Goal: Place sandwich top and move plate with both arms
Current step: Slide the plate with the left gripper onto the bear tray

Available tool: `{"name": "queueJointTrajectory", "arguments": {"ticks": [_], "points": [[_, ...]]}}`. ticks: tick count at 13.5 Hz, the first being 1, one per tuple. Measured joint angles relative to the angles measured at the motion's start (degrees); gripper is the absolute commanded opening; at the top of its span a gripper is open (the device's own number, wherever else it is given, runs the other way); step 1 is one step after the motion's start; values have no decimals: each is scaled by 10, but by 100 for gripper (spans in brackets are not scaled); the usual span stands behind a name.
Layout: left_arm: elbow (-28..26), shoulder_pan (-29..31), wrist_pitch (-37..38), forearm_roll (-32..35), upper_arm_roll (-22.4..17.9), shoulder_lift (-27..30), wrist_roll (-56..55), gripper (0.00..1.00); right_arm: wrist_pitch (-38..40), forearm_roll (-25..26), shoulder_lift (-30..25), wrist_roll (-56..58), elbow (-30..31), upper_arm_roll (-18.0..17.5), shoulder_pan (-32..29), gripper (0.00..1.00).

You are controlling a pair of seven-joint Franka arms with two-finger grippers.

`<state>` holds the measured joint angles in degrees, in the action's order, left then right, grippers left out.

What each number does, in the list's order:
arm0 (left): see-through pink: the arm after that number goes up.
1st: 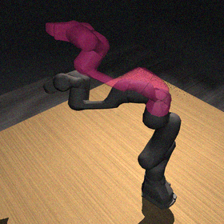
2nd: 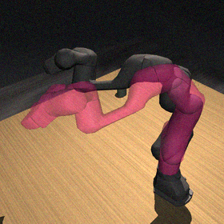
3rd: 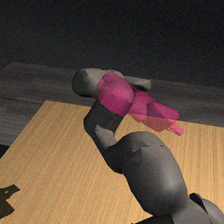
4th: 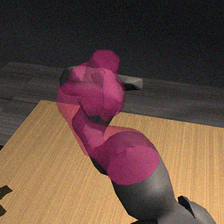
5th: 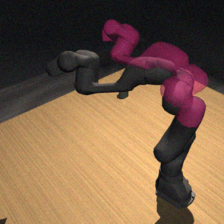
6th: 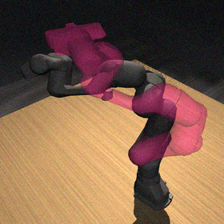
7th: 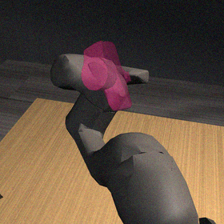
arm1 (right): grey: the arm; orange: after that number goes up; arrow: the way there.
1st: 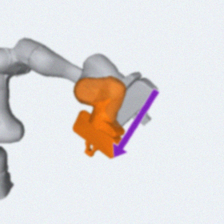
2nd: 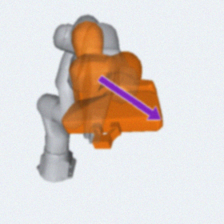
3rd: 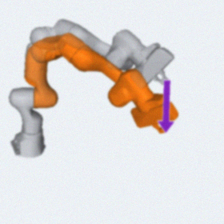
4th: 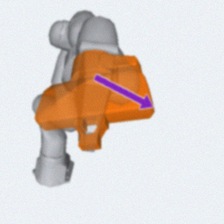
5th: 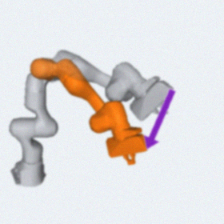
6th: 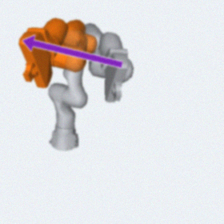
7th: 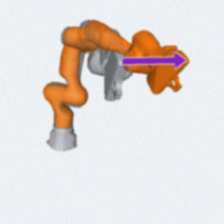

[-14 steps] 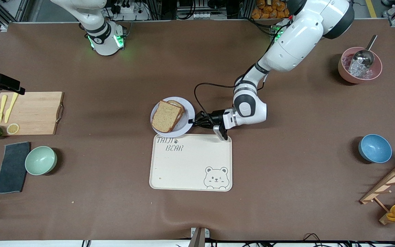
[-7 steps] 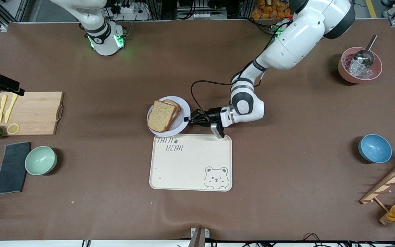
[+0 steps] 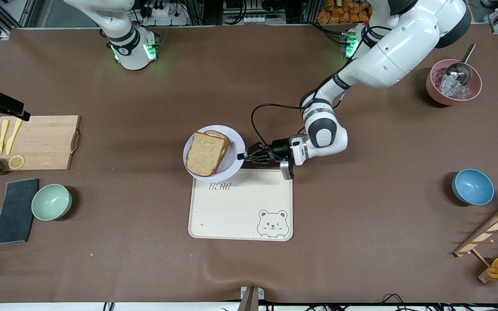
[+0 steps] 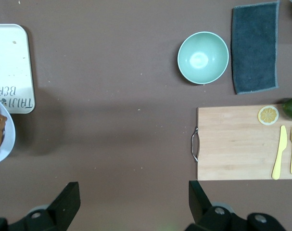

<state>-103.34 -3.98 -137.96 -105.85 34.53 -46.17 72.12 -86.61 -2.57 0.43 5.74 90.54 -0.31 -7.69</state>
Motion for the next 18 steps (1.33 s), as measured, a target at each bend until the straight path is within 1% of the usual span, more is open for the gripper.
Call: {"name": "queueJointTrajectory", "arguments": {"ticks": [5,9,12,14,16,18], "points": [[-5,51,-2,0,0,9,0,0,36,0,-1,-6,-42,-1,7,100],[-5,99,-2,0,-2,9,0,0,54,0,-1,-7,-51,-1,11,100],[3,101,-2,0,-13,8,-35,0,59,0,-1,-7,-51,-1,11,100],[11,93,-2,0,-38,6,-49,0,60,0,0,-7,-51,-1,11,100],[20,91,-2,6,-54,-7,-49,0,61,0,0,-7,-51,-1,12,100],[31,91,-2,13,-58,-21,-49,0,61,-1,0,-7,-51,-1,12,100]]}}
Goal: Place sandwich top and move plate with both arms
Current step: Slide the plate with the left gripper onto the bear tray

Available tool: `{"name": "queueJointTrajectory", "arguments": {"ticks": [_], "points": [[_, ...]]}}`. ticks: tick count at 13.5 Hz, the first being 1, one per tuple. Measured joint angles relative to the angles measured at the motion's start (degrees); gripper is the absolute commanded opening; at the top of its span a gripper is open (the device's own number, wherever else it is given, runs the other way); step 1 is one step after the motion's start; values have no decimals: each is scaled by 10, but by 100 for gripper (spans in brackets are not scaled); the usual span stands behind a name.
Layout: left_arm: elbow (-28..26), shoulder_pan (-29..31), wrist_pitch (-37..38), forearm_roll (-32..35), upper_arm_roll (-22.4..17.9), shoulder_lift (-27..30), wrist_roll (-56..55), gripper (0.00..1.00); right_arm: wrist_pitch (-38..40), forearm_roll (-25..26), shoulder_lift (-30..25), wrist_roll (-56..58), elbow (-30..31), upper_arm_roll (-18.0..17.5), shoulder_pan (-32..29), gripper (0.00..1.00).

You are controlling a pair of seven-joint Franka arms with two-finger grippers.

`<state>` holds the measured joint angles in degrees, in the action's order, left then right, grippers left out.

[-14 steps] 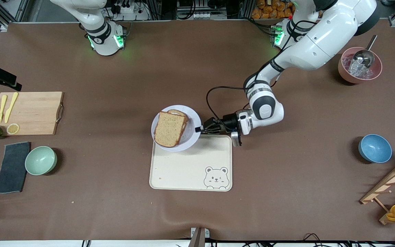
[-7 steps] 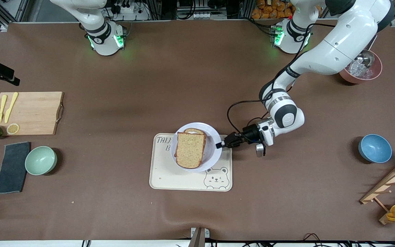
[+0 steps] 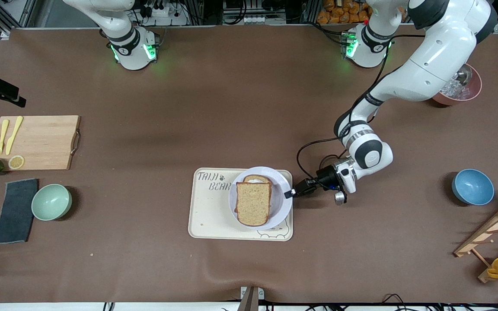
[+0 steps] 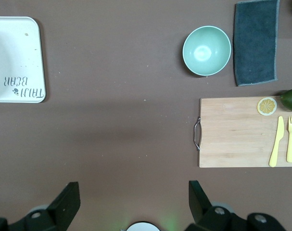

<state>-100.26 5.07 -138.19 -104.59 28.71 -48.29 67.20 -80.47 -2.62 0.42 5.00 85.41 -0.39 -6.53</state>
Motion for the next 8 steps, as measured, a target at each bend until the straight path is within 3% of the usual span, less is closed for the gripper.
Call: {"name": "queueJointTrajectory", "arguments": {"ticks": [8], "points": [[29,-23,0,1,-6,-44,0,0,8,-2,-2,0,2,-1,14,100]]}}
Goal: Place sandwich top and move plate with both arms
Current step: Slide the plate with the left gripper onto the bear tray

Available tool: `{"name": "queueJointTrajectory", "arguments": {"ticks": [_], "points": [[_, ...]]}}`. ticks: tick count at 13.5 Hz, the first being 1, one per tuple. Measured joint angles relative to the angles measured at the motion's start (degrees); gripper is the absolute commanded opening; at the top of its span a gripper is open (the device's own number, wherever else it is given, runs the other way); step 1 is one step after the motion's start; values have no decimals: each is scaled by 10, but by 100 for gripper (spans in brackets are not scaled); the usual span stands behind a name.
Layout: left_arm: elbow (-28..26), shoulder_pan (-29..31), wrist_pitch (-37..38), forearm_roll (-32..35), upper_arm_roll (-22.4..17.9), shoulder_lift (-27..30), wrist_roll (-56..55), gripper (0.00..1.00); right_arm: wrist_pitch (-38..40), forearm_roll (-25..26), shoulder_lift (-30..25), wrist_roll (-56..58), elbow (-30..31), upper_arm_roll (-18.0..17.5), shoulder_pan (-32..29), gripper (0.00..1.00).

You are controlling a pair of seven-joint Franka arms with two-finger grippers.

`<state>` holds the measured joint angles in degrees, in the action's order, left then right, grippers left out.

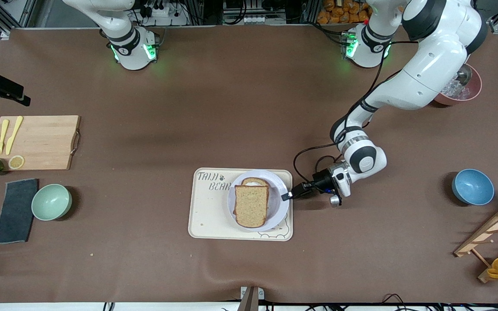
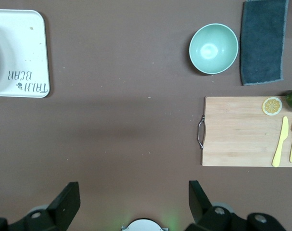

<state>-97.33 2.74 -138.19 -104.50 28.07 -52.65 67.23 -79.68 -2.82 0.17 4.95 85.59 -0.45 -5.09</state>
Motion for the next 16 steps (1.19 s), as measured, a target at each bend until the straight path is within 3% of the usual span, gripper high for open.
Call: {"name": "queueJointTrajectory", "arguments": {"ticks": [3,6,8,16], "points": [[1,-17,0,0,-16,-3,0,0,3,-1,-3,0,1,-1,11,100],[3,-27,0,0,-26,-4,0,21,3,-1,-5,-1,3,-1,16,100],[5,-29,0,0,-29,-4,0,26,3,-1,-5,-1,4,1,16,100],[12,-20,1,18,-40,-2,0,25,-5,-1,-6,-2,4,4,16,100]]}}
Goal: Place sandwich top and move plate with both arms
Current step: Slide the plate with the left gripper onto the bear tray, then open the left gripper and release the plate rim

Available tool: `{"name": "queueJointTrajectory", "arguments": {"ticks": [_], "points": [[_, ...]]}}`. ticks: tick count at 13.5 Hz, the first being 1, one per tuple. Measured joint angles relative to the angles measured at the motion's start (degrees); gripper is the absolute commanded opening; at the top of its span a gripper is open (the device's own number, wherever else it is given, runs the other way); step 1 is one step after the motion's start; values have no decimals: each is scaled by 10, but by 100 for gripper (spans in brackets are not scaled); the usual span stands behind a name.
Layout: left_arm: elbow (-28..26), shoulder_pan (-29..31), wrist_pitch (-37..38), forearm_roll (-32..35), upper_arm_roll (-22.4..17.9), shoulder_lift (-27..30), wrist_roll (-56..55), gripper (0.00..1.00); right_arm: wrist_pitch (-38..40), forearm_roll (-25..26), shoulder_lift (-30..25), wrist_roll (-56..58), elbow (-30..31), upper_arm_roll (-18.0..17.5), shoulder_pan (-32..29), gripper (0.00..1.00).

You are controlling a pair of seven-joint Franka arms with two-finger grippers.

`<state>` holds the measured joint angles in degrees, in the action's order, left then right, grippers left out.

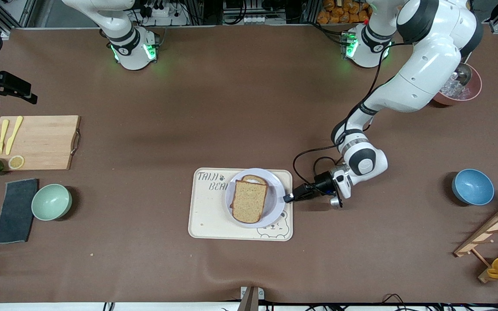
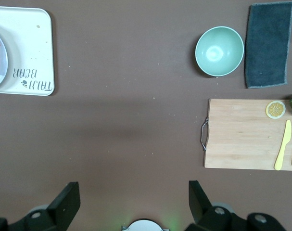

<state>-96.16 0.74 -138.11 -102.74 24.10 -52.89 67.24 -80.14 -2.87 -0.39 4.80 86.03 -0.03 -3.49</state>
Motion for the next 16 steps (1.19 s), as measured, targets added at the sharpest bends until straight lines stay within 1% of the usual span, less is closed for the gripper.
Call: {"name": "queueJointTrajectory", "arguments": {"ticks": [2,4,8,13,14,16], "points": [[0,1,0,4,-1,2,0,25,0,0,0,0,0,0,0,100],[0,12,0,33,-1,5,-9,24,-1,0,0,0,0,0,0,100],[0,35,2,126,-1,26,-97,24,-1,0,0,0,0,0,0,100],[2,41,5,227,-1,65,-210,25,-1,0,0,0,1,0,0,100],[3,41,5,241,0,72,-230,25,-1,0,0,0,1,0,0,100],[3,41,5,250,2,86,-252,25,-1,0,0,0,1,0,0,100]]}}
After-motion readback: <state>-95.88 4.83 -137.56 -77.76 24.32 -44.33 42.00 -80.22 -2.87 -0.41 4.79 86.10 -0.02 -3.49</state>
